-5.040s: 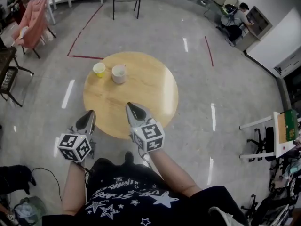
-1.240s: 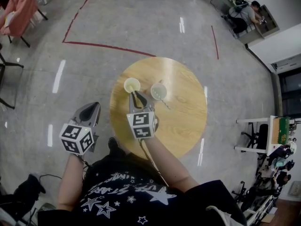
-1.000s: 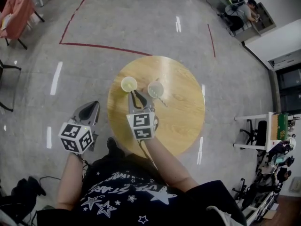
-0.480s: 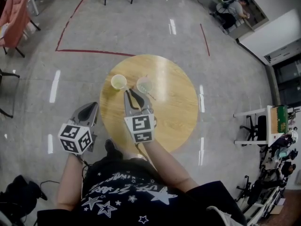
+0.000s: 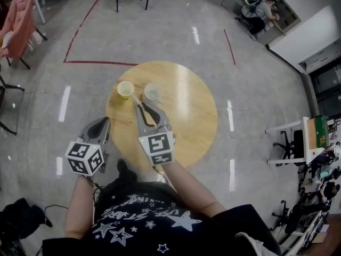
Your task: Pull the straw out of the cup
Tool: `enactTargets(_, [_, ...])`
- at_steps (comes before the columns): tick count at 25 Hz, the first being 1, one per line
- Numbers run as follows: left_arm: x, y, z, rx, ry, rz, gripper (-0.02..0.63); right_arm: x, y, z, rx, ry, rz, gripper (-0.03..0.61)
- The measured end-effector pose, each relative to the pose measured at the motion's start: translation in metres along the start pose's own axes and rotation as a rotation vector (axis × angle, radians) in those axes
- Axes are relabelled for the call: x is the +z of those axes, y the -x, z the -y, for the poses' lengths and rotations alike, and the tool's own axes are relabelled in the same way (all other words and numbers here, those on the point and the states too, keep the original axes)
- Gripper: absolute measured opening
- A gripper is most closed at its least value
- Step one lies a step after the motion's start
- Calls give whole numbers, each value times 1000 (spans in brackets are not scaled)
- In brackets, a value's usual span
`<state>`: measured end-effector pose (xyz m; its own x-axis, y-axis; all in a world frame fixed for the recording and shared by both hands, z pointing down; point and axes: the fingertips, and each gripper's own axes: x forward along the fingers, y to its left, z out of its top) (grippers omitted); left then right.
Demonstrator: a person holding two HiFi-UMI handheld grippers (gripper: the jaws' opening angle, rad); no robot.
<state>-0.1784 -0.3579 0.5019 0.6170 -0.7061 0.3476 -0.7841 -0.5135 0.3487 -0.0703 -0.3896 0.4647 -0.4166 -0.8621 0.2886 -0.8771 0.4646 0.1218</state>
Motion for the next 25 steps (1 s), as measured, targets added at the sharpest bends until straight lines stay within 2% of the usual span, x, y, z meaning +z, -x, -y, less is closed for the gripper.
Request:
enactTargets(14, [-16,22,112,-1,-47,42,7,-15,123,30,-15,-10,43,38])
enactTargets(25, [-58,31,207,-25,-49,38,6,-55,231,61,-51,-34,31,38])
